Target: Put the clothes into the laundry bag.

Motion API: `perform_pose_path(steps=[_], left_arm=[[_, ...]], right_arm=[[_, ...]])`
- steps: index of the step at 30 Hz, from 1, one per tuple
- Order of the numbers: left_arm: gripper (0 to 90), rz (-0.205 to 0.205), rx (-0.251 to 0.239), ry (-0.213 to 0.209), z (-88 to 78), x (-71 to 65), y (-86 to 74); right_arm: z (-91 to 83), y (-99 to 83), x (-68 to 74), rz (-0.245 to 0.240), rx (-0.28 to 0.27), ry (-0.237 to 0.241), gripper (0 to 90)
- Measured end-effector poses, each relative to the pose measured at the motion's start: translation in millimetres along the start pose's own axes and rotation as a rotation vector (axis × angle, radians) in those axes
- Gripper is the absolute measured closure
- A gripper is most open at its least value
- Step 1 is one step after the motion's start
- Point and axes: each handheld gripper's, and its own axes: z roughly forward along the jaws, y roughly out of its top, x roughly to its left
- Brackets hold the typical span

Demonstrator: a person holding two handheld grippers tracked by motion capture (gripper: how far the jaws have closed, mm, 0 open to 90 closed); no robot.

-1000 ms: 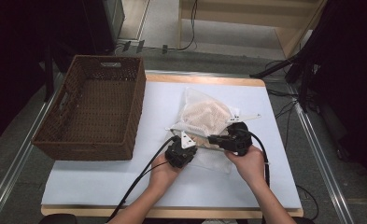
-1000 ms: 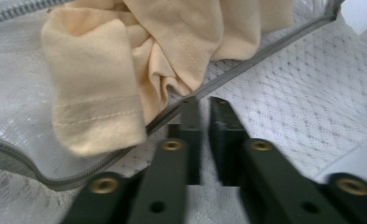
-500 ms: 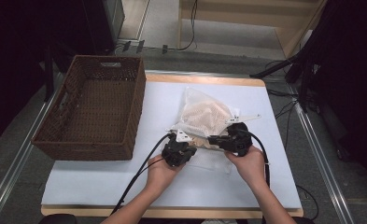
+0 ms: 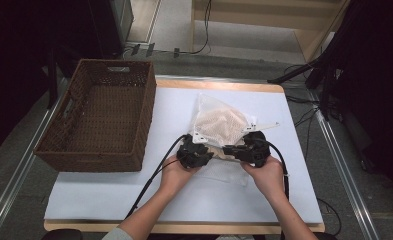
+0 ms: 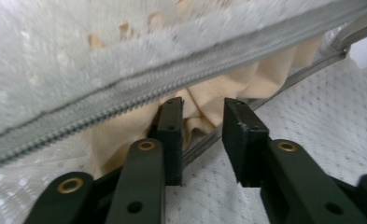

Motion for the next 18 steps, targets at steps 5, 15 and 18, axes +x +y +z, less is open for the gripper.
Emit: perform_pose_path(steps=[5,15,18], left_arm=[[66.8,0.085,0.024,0.010,-0.9,-6.9,-3.2],[89.3,0.110,0.078,-0.011,-4.3,-13.3,-3.1],[89.4,0.060,0.096,-0.065,-7.8,-11.3,-2.3]], right_arm=[[-0.4,0.1,-0.6,0.000,-0.001,-0.002,87.8],[0.1,0.3,0.6,0.000,0.003,-0.005,87.8],[-0.8,0.0,0.3,-0.002,0.000,-0.004,87.8]])
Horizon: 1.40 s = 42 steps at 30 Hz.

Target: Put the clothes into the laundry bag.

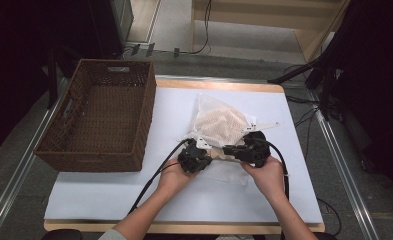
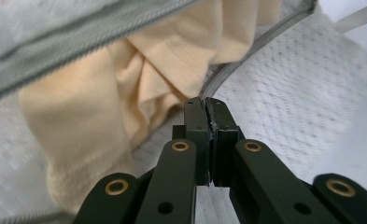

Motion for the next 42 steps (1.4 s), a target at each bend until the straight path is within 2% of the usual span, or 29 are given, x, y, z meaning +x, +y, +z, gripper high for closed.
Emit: perform_pose_path(steps=[3,5,8,11,12,13,16,18,20,24,26,29,32,36,38,39,42], left_arm=[[89.4,-0.006,-0.018,-0.048,-11.4,-8.4,1.0],[89.2,0.006,-0.034,-0.073,-20.4,-15.3,2.9],[89.2,0.025,-0.073,-0.090,-36.7,-24.3,6.6],[89.3,0.025,-0.121,-0.113,-58.9,-31.7,10.5],[89.2,0.025,-0.121,-0.113,-58.9,-31.7,10.5],[89.2,0.026,-0.143,-0.123,-69.6,-34.5,11.7],[89.2,0.016,-0.160,-0.137,-78.8,-36.4,12.4],[89.1,0.027,-0.146,-0.138,-81.3,-37.5,11.8],[88.9,0.039,-0.140,-0.123,-78.8,-37.6,9.7],[88.4,0.009,-0.139,-0.120,-68.2,-31.1,5.4],[88.1,-0.009,-0.135,-0.118,-65.0,-26.0,2.0],[86.6,-0.014,-0.135,-0.114,-62.8,-23.0,-0.4],[77.8,-0.033,-0.138,-0.133,-62.8,-20.2,-1.2],[63.6,-0.052,-0.146,-0.145,-70.8,-13.9,-1.5],[57.2,-0.052,-0.148,-0.139,-73.3,-12.6,-1.6],[53.8,-0.055,-0.150,-0.134,-78.0,-9.4,-1.7],[48.9,-0.064,-0.159,-0.134,-83.1,-5.3,-2.5]], right_arm=[[-2.7,-0.7,0.2,-0.002,-0.004,0.004,87.8],[-7.7,-2.2,3.0,-0.007,-0.009,0.010,87.8],[-11.9,-4.6,6.8,-0.015,-0.008,0.012,87.8],[-19.3,-11.5,13.7,-0.031,0.002,0.018,87.8],[-19.3,-11.5,13.7,-0.031,0.002,0.018,87.8],[-22.8,-16.0,17.6,-0.033,0.011,0.025,87.8],[-26.7,-20.5,23.3,-0.036,0.014,0.040,87.9],[-31.5,-26.1,31.9,-0.049,0.013,0.046,87.8],[-32.2,-27.2,33.6,-0.053,0.009,0.045,87.8],[-22.1,-27.6,36.9,-0.064,0.025,0.019,87.8],[-18.6,-27.1,35.6,-0.063,0.033,0.023,87.7],[-15.5,-26.7,34.0,-0.067,0.029,0.024,87.5],[-13.6,-26.4,33.0,-0.066,0.031,0.024,86.9],[-13.5,-27.9,30.7,-0.073,0.015,0.032,76.5],[-13.6,-28.3,30.0,-0.077,0.008,0.035,73.5],[-14.8,-28.5,28.9,-0.085,0.003,0.029,68.4],[-17.8,-28.9,29.6,-0.117,-0.033,0.022,59.3]])
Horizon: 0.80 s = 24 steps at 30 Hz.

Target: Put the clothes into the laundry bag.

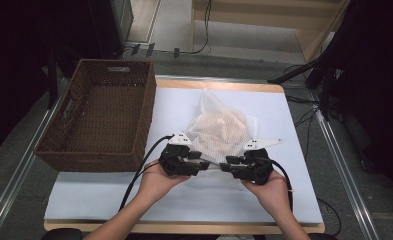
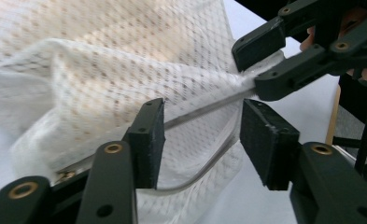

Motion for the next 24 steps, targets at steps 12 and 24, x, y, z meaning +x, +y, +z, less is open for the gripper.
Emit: perform_pose_path(steps=[12,24], left_arm=[[42.8,-0.007,-0.005,0.058,-27.8,11.4,-3.4],[42.5,-0.047,0.013,0.132,-49.7,20.4,-36.1]], right_arm=[[-5.0,0.2,4.8,-0.065,-0.029,-0.036,49.0],[-6.0,9.0,8.6,-0.094,-0.045,-0.027,48.5]])
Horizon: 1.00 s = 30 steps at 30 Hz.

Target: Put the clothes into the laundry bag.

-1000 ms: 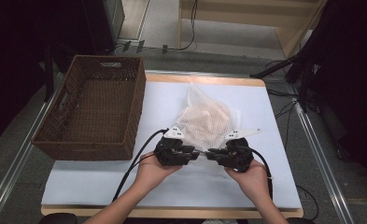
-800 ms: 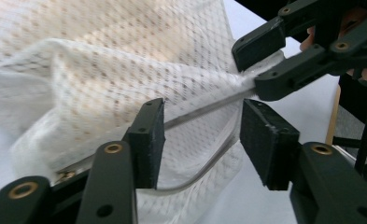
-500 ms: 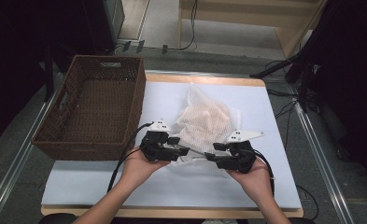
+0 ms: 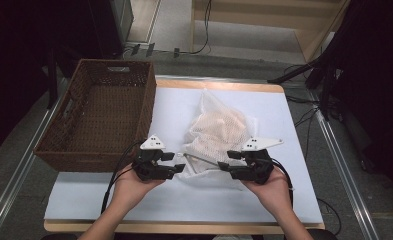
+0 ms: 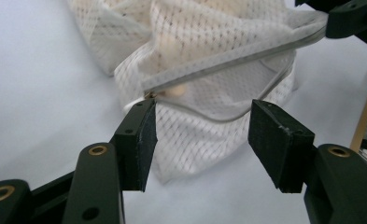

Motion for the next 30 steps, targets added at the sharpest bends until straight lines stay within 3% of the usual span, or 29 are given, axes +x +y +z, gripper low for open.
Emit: perform_pose_path(steps=[7,10,19,25,30], left_arm=[[42.9,-0.033,-0.005,0.013,-2.9,2.5,-11.0],[42.9,-0.028,-0.004,0.018,-4.6,1.9,-12.0],[42.8,-0.052,-0.033,0.020,-14.3,7.3,-17.3],[42.8,-0.029,-0.028,0.029,-19.8,6.9,-18.7],[42.8,-0.040,-0.038,0.028,-23.2,7.5,-20.0]], right_arm=[[6.8,9.2,8.7,-0.034,0.005,0.024,52.3],[10.4,10.8,10.2,-0.030,0.005,0.040,52.7],[33.3,23.0,22.3,-0.071,0.027,0.077,50.3],[46.4,29.4,23.5,-0.076,0.043,0.109,50.9],[55.0,32.8,23.8,-0.080,0.057,0.115,51.6]])
